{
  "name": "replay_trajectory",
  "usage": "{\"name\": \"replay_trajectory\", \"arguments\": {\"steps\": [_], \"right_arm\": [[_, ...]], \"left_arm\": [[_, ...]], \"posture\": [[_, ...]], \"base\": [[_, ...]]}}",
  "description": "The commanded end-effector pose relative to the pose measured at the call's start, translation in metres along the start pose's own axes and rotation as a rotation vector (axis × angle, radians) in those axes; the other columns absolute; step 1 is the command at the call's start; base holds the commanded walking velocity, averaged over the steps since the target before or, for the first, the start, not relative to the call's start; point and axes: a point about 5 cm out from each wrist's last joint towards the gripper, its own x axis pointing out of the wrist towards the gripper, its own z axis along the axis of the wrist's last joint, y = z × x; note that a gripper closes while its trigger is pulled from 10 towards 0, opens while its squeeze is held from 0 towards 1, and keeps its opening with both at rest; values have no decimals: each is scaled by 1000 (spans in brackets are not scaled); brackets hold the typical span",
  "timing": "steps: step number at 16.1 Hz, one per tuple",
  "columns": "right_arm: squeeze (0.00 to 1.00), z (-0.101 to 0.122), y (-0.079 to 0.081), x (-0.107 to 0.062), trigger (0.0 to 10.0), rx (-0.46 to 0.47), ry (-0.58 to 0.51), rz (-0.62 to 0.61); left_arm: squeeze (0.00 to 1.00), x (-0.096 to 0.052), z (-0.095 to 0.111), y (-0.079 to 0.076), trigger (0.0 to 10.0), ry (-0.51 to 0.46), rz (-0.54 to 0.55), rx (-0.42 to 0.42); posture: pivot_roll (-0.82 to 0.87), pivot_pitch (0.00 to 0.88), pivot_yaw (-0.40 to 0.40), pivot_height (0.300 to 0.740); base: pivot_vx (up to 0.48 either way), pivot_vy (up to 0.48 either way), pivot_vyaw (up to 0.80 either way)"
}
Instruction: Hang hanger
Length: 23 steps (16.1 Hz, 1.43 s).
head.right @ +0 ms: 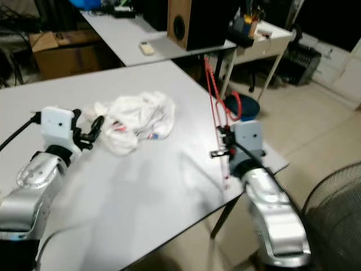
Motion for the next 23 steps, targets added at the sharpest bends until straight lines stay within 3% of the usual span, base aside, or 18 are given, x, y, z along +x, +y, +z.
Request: {"name": "replay_trajectory", "arguments": {"steps": [1,3,4,5,6,7,9,12,13,14,16,17,18,21,23], "right_arm": [[0,-3,-14,-6,10000,-20,11,-30],[0,-6,-27,-16,10000,-43,45,-30],[0,-9,-33,-21,10000,-48,61,-54],[0,-8,-33,-23,10000,-40,60,-57],[0,-5,-29,-22,10000,-39,50,-36],[0,-2,-26,-20,10000,-42,42,-20],[0,-2,-26,-23,10000,-53,47,-22],[0,-6,-28,-33,10000,-38,62,-55],[0,-6,-28,-37,10000,-35,66,-84],[0,-6,-25,-44,10000,-43,74,-94],[0,-5,-22,-49,10000,-44,74,-95],[0,-4,-20,-54,10000,-43,77,-102],[0,-3,-19,-56,10000,-41,77,-108],[0,-1,-17,-57,10000,-45,81,-109],[0,0,-16,-57,10000,-50,84,-104]], "left_arm": [[0,-2,-3,-3,10000,21,-5,-6],[0,-2,-10,-6,10000,47,-2,-44],[0,0,-17,-8,10000,94,3,15],[0,2,-21,-9,10000,114,-13,22],[1000,4,-25,-12,10000,132,-64,-13],[1000,6,-26,-16,10000,140,-121,-33],[1000,19,-30,-17,10000,160,-121,-24],[1000,35,-25,-21,10000,135,-152,-74],[953,42,-25,-22,10000,138,-153,-39],[0,52,-30,-24,10000,163,-158,-10],[0,64,-37,-19,10000,213,-83,40],[0,73,-42,-8,10000,259,21,47],[0,79,-41,-2,10000,257,70,6],[0,93,-35,-3,10000,246,114,-40],[0,95,-43,-7,10000,309,136,-41]], "posture": [[-66,0,-5,740],[-85,0,0,740],[-103,0,-1,740],[-115,0,-3,740],[-128,0,-3,740],[-135,0,-2,740],[-142,0,0,740],[-170,34,12,740],[-182,44,14,740],[-214,65,24,740],[-244,83,40,740],[-260,90,45,740],[-265,93,45,740],[-278,100,43,740],[-287,95,47,740]], "base": [[0,-480,0],[0,0,0],[0,0,0],[0,0,0],[0,0,0],[0,0,0],[0,0,0],[0,0,0],[0,0,0],[0,0,0],[0,0,0],[0,0,0],[0,0,0],[0,0,0],[0,0,0]]}}
